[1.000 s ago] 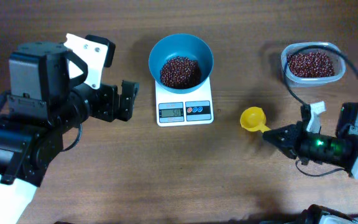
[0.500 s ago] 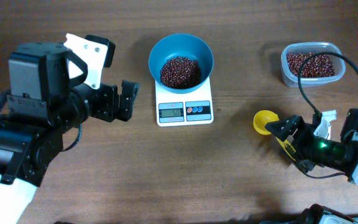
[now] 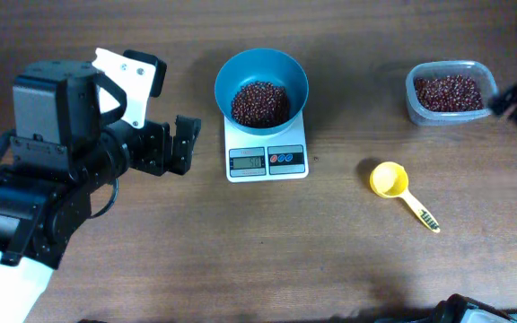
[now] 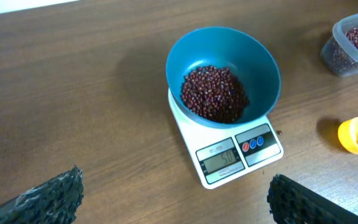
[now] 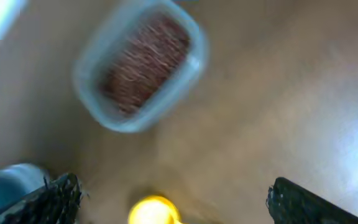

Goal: Scoop item into bowl and weigh 50g on scale

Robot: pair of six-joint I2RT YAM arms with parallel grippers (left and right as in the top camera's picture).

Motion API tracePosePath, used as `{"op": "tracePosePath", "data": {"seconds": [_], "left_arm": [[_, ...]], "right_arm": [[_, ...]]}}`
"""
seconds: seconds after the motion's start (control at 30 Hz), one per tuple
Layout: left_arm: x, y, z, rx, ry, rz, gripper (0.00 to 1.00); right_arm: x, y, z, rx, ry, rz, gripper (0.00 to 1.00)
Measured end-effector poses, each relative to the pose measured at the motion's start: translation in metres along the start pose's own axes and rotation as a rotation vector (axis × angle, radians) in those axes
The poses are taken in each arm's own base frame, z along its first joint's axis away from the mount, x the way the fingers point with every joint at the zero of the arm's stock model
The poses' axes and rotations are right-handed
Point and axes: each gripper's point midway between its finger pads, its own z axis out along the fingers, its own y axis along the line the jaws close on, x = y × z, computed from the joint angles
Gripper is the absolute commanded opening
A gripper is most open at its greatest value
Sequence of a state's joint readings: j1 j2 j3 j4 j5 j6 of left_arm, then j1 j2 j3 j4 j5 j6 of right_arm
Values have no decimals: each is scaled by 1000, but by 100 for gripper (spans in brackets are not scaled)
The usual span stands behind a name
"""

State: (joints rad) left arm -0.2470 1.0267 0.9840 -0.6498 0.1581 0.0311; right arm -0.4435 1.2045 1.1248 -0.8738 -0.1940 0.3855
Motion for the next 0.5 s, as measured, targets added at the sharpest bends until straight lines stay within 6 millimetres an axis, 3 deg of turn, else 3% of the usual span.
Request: {"op": "tracePosePath", "data": {"seconds": [0.03, 0.07, 0.1, 0.17, 0.23, 0.27, 0.33, 0.4, 0.5], "left_arm": [[0, 0, 0, 0, 0, 0, 99], [0, 0, 0, 0, 0, 0, 99], [0, 0, 0, 0, 0, 0, 99], [0, 0, 0, 0, 0, 0, 99], [0, 0, 0, 0, -1, 0, 99], [0, 0, 0, 0, 1, 0, 99], [0, 0, 0, 0, 0, 0, 99], [0, 0, 0, 0, 1, 0, 99], [0, 0, 0, 0, 0, 0, 99]], "right_arm": [[-23, 36, -21, -132, -67, -90, 99], [-29, 60, -38, -223, -90, -160, 99], [-36, 88, -68, -336, -142, -249, 99], [-37, 108, -121, -424, -264, -358, 99], [-4, 106, -185, -444, -385, -482, 99], [24, 97, -211, -434, -412, -508, 99], [61, 83, -226, -418, -388, -517, 99], [70, 74, -221, -379, -352, -539, 99], [89, 71, -215, -355, -339, -874, 99]]}}
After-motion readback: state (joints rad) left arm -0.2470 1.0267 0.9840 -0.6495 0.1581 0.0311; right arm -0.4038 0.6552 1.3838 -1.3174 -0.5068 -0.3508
